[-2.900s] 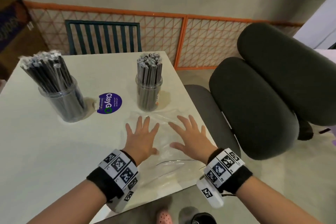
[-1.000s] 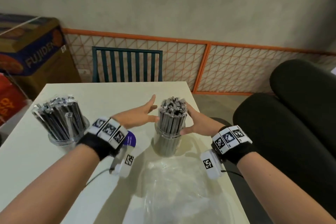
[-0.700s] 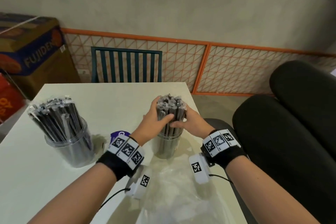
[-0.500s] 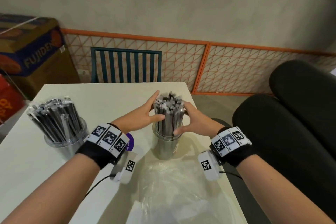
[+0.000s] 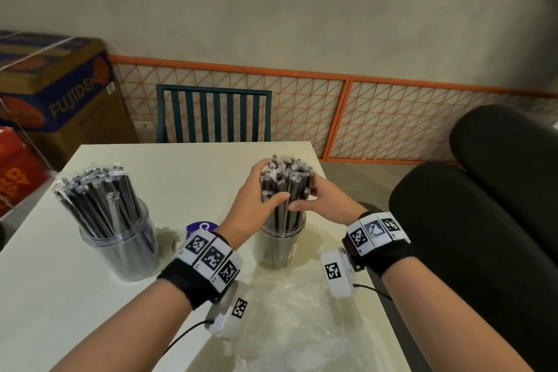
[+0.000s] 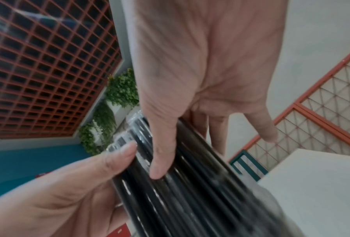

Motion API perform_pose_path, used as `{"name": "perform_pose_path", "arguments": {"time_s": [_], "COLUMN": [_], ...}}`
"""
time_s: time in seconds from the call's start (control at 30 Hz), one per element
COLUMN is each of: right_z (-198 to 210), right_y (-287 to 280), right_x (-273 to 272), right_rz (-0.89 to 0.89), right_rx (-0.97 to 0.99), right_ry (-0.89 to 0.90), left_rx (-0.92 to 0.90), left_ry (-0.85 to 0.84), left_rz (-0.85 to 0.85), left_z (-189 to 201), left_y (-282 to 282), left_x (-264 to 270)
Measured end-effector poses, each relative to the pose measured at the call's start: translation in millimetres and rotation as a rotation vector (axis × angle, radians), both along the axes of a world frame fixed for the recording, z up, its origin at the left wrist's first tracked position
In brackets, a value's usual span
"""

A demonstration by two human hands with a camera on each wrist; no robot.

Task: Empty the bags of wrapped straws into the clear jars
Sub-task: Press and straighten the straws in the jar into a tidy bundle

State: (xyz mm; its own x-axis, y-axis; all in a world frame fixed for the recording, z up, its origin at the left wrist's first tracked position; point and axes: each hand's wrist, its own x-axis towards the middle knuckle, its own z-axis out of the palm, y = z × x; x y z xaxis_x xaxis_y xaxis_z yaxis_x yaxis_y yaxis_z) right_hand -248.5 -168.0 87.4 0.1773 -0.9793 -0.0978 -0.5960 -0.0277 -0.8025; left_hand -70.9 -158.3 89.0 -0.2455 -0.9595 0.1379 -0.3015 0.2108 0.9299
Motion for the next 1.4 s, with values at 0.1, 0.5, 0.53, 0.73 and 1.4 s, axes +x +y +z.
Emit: {"name": "perform_pose_path", "arguments": {"time_s": [0.1,0.5,0.53,0.73,1.4], "right_z": [11,-30,-35,-24,-21], "right_y": [4,42,42,33,41], "right_x": [-6,33,39,46,47], "right_rz": [0.050,-0.287,-0.309,-0.336,-0.256], "right_rx": [0.047,0.013,-0.009,-0.036,-0.125], "right_ry": [0.031,-0.102,-0.121,-0.152,-0.099], "left_rx": [0.023,0.275,0.287,0.221,0.195], "left_ry": [-0.002,-0.075,-0.042,0.090,-0.104], "left_rz": [-0.076,-0.299,-0.324,-0.341,-0.416], "left_z": [2,-22,-22,-16,-11], "left_y": [-4,-28,-30,-31,-33], "left_x": [11,29,25,5,21]}}
